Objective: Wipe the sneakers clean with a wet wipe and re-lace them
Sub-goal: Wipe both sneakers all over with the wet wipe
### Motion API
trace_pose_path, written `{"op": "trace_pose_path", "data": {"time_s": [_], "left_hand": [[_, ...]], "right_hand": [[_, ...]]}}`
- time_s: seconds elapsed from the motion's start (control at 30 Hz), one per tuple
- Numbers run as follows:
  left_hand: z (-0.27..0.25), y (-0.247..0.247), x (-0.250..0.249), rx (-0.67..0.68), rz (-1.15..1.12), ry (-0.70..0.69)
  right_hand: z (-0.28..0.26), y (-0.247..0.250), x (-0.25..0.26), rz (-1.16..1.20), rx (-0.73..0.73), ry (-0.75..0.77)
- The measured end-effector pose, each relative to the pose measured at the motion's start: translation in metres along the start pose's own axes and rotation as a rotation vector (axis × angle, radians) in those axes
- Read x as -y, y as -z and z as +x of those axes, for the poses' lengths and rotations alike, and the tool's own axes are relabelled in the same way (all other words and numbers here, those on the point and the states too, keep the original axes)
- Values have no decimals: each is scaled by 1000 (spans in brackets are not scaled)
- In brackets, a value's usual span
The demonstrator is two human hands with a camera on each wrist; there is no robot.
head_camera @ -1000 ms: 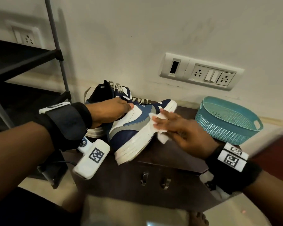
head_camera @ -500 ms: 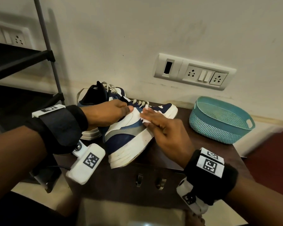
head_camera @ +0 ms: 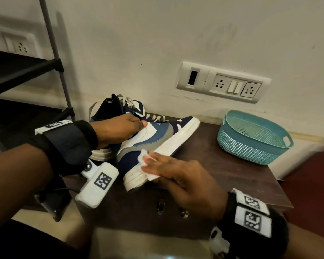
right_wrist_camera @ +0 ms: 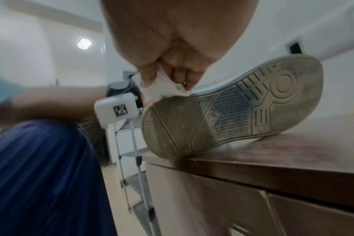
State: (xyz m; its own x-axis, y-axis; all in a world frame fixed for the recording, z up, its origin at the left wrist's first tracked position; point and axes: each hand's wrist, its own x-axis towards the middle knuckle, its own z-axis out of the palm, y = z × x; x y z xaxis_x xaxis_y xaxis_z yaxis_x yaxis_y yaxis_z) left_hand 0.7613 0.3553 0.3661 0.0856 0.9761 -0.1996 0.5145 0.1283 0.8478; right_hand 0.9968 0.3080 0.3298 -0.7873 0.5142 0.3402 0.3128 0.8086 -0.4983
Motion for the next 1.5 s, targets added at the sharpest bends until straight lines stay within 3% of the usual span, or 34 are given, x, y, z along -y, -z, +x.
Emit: {"op": "trace_pose_path", "data": {"time_s": [0.07,0.13,0.23,0.33,0.4,0.5,0.57,0.67,0.73,0.8,0.83,0.97,1.13,1.3,1.5], "left_hand": [[-1,1,1,11,-10,7],[-1,-1,-3,-1,1,3],[1,-5,-8,-7,8,-10],[1,-8,-9,-27,-2,-2],[2,-9,-7,-34,-16,-3],[4,-8,-4,-17,0,-19],[5,-6,-3,-2,28,-24],[5,-5,-2,3,14,-32],[5,-6,-1,38,1,-55],[3,-10,-5,92,17,-110],[0,-11,-6,98,29,-153],[-16,-15,-11,150,106,-292],[-39,-30,-18,278,324,-439],[-52,-36,-31,353,580,-631],[-43,-47,-23,323,872,-771]], "right_hand": [[1,13,8,333,-2,-77],[7,35,8,497,-229,-180],[17,72,-15,323,-671,-343],[20,91,-50,173,-852,-409],[21,83,-63,76,-744,-402],[22,49,-65,-28,-454,-377],[21,31,-54,-30,-374,-350],[17,14,-23,21,-133,-188],[15,10,-9,166,24,-162],[12,16,-4,498,87,-239],[12,20,-6,655,42,-279],[-4,51,-24,1105,-370,-554],[-27,86,-40,1233,-657,-703],[-38,97,-41,1307,-706,-716],[-39,100,-43,1246,-661,-726]]}}
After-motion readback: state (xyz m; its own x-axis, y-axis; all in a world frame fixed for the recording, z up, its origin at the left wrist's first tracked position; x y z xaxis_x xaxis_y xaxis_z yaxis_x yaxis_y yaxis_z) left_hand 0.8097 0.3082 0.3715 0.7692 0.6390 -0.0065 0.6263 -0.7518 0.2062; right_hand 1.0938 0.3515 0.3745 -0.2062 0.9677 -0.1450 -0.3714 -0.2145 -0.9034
